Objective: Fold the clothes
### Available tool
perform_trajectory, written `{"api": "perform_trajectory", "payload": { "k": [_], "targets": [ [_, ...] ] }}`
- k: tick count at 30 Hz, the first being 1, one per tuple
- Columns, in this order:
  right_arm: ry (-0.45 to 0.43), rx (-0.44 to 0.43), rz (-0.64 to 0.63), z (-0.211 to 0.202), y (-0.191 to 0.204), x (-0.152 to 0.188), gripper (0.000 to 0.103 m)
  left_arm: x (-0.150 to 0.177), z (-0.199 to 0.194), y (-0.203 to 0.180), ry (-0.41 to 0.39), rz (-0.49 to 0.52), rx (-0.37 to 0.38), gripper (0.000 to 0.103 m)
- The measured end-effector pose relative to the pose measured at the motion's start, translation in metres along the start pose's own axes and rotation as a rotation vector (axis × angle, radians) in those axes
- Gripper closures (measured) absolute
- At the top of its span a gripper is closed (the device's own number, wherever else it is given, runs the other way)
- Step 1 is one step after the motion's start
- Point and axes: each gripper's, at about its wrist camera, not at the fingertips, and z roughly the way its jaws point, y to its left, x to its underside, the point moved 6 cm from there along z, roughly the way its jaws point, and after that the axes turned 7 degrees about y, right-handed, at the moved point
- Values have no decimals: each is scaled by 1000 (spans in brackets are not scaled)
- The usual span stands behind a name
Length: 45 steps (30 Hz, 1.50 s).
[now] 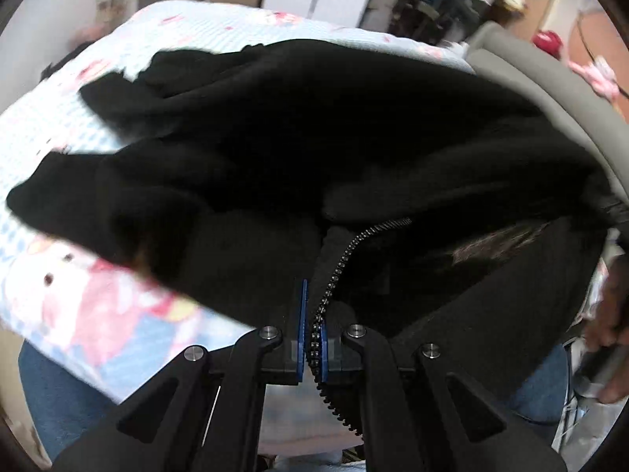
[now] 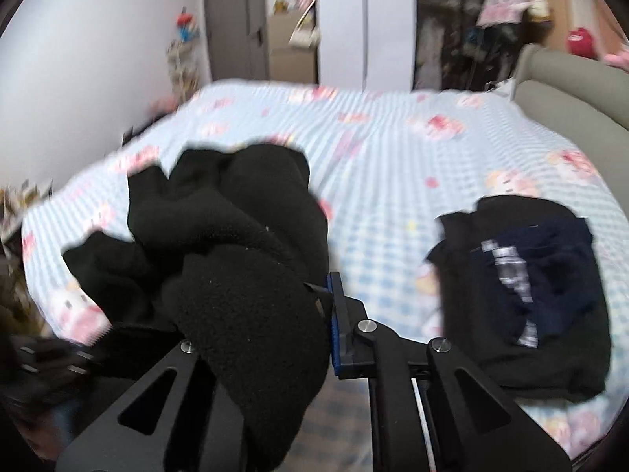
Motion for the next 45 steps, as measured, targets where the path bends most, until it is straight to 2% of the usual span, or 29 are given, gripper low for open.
{"api": "perform_trajectory", "payload": {
  "k": [4,7,10,11,13,15,18,19,20,23,26,28,31,33,34,36,38,40,41,42,45],
  "targets": [
    [-108,-64,77,-59,-18,-5,94,-19,-15,-22,-67,42,17,94],
    [-87,-120,119,-67,-24,5,94,-28,-22,-23,-90,32,4,94],
    [50,-79,154,-30,-38,41,92,-18,-2,-3,0,-46,39,93],
    [93,-94,186,-19,-44,53,89,-12,6,4,38,-77,56,93],
    [162,-138,250,-3,-52,76,88,1,19,10,100,-73,58,93],
    [203,-117,228,5,-52,91,83,8,32,11,160,-56,70,92],
    [151,-89,203,-3,-50,91,83,12,48,15,233,-80,121,87],
    [126,-89,199,-8,-49,89,83,14,52,14,257,-92,153,73],
    [98,-95,195,-13,-48,86,83,15,55,14,270,-101,172,65],
    [36,-120,182,-25,-44,78,82,13,56,20,260,-115,165,61],
    [85,-167,159,-14,-39,84,82,12,58,35,252,-174,173,58],
    [125,-180,145,-5,-37,90,77,10,60,45,247,-213,170,57],
    [200,-97,135,15,-44,103,69,9,64,57,241,-262,172,52],
    [190,-34,166,15,-58,106,62,8,64,57,232,-265,189,46],
    [180,-40,187,14,-64,105,60,8,64,56,224,-264,192,46],
    [153,-114,208,10,-66,101,59,4,64,60,197,-284,197,45],
    [137,-159,172,8,-56,97,58,-1,65,63,169,-306,201,41],
    [162,-229,114,12,-40,98,53,-2,73,66,179,-316,189,39],
    [175,-246,95,14,-34,101,44,-2,78,67,188,-324,185,38],
    [182,-240,82,17,-32,103,34,-2,83,67,195,-326,188,36],
    [187,-166,67,29,-36,106,30,-6,90,63,189,-307,205,29]
  ]
}}
